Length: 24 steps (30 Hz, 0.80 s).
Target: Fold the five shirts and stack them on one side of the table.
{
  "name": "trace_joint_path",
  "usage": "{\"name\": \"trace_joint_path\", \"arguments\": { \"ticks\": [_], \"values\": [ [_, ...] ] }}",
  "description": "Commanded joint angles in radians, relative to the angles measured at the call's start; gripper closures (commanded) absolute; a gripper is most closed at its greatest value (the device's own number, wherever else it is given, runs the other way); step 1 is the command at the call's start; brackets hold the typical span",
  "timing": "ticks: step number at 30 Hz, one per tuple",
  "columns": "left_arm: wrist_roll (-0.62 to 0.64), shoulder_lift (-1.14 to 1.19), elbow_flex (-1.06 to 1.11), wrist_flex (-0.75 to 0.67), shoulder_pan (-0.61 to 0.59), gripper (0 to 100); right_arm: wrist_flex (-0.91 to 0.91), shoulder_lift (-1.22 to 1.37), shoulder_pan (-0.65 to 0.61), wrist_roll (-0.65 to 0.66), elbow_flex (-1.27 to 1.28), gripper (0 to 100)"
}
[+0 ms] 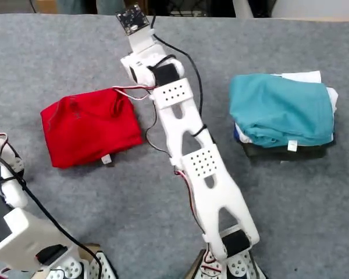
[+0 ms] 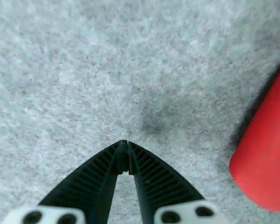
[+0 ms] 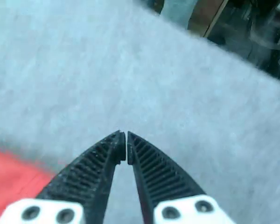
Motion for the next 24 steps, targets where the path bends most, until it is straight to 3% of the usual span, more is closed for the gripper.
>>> {"name": "trace_joint_path", "arguments": {
  "ticks": [1, 5, 9, 19, 21, 24],
  "values": [
    [0.008, -0.048, 0.001, -0.009, 0.018, 97, 0.258, -0.142, -0.124, 0.008, -0.012, 98.4],
    [0.008, -0.048, -0.001, -0.009, 0.031, 97, 0.318, -0.134, -0.235, 0.002, 0.062, 98.4],
    [0.008, -0.049, -0.001, -0.008, 0.035, 97, 0.230, -0.067, -0.269, 0.002, 0.137, 98.4],
    [0.008, -0.049, 0.004, -0.006, 0.030, 97, -0.620, 0.180, -0.040, 0.009, 0.073, 98.4],
    [0.008, -0.049, 0.002, -0.006, 0.028, 97, -0.666, 0.189, -0.015, 0.009, 0.039, 98.4],
    [0.008, -0.049, 0.002, -0.006, 0.031, 97, -0.545, 0.165, -0.006, 0.005, -0.062, 98.4]
  ]
}}
